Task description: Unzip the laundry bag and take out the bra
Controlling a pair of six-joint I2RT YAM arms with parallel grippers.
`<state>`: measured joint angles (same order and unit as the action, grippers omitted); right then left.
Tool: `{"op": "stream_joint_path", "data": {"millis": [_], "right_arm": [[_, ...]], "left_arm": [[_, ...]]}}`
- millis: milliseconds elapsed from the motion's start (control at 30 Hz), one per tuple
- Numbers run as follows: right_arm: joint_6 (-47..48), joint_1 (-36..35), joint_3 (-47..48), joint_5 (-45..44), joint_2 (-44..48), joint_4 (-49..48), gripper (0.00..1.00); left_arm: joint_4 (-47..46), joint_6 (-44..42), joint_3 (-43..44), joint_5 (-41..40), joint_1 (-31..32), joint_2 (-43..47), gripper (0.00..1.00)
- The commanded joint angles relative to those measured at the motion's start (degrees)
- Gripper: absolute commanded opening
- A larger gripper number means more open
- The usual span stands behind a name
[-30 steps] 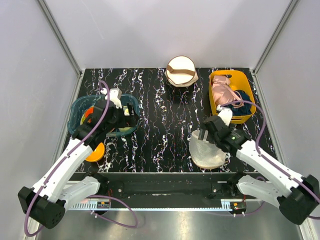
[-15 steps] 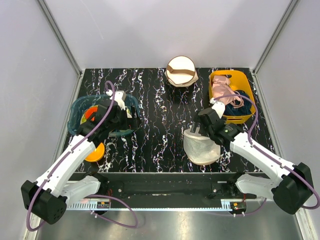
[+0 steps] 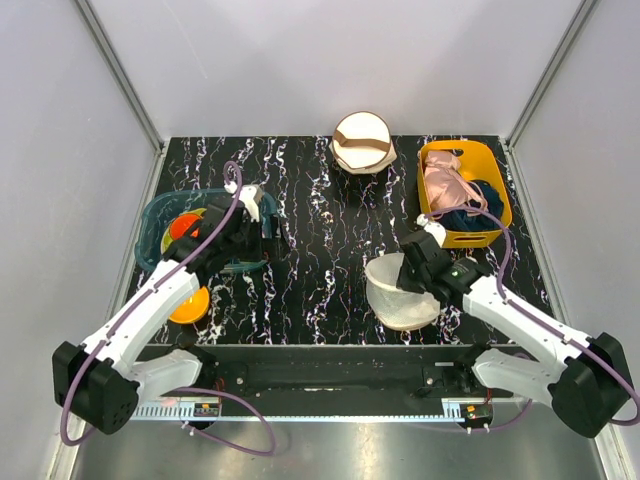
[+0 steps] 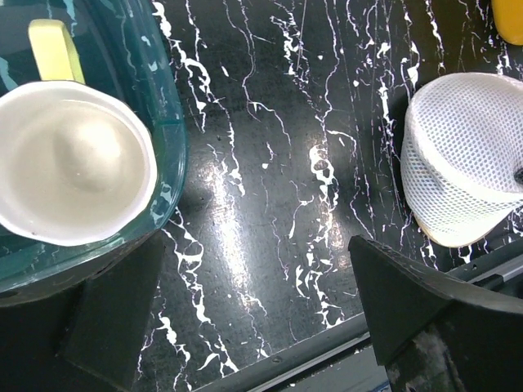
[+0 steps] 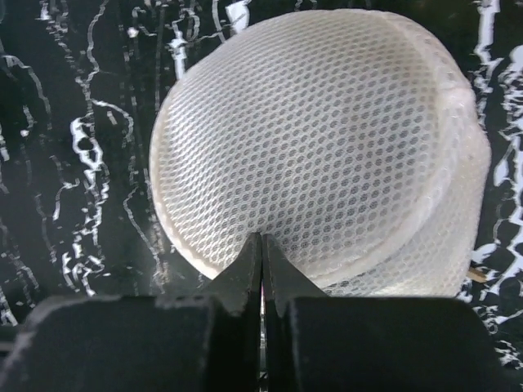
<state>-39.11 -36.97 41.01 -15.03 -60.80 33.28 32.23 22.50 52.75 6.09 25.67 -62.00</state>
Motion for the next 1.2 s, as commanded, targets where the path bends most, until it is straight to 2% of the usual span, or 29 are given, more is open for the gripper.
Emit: {"op": "stream_joint_path", "data": {"millis": [0,167,200,233,300,333,467,567,767,967,1067,1100,1133,1167], "right_arm": [[0.17,-0.12,5.56,7.19,0.06,-4.18,0.0],[1.67,-0.12,10.57,13.53,3.66,-7.18,0.0],[4.19,-0.03,11.88,13.36,3.84,-6.04,0.22],[5.7,-0.03,12.5,11.62,3.41,-4.38,0.55],[9.22,-0.12,13.3,8.62,2.27,1.86,0.94],[10.19,-0.12,13.21,6.78,1.91,3.62,1.0],[13.0,-0.12,13.91,7.29,-2.91,11.44,1.0],[14.41,-2.13,13.83,7.82,-5.21,11.81,1.0],[15.03,-6.01,14.0,0.96,-9.86,11.47,1.0],[13.01,-6.27,16.11,-2.99,-19.7,11.54,0.9],[12.4,-6.45,17.34,-5.97,-22.87,12.42,0.81],[12.22,-6.71,18.21,-6.85,-23.75,12.77,0.74],[12.22,-6.8,18.57,-8.69,-24.19,13.04,0.54],[12.22,-6.8,18.92,-9.57,-24.54,13.74,0.39]], "left_arm": [[-3.84,0.7,2.27,2.96,0.52,0.03,0.99],[-3.23,1.14,2.01,3.93,1.22,-1.98,0.99],[-3.14,1.23,1.83,3.85,1.4,-2.07,0.99],[-3.14,1.32,1.65,3.67,1.83,-1.99,0.99],[-3.14,1.67,1.3,3.58,2.1,-1.55,0.99],[-3.22,1.67,1.21,3.15,2.19,-1.46,0.99],[-3.14,1.32,1.39,2.44,2.19,-1.46,0.99],[-3.14,1.4,1.83,2.44,2.19,-2.25,0.99],[-3.58,1.93,1.92,3.23,2.54,-3.39,0.99],[-3.93,2.63,1.74,3.58,2.8,-3.57,0.99],[-4.19,2.81,1.21,3.49,3.07,-3.04,0.99],[-4.19,2.81,0.95,3.49,3.07,-2.95,0.99],[-4.19,2.81,0.86,3.49,3.07,-2.87,0.99],[-4.28,2.81,0.6,3.49,3.07,-2.78,0.99]]}}
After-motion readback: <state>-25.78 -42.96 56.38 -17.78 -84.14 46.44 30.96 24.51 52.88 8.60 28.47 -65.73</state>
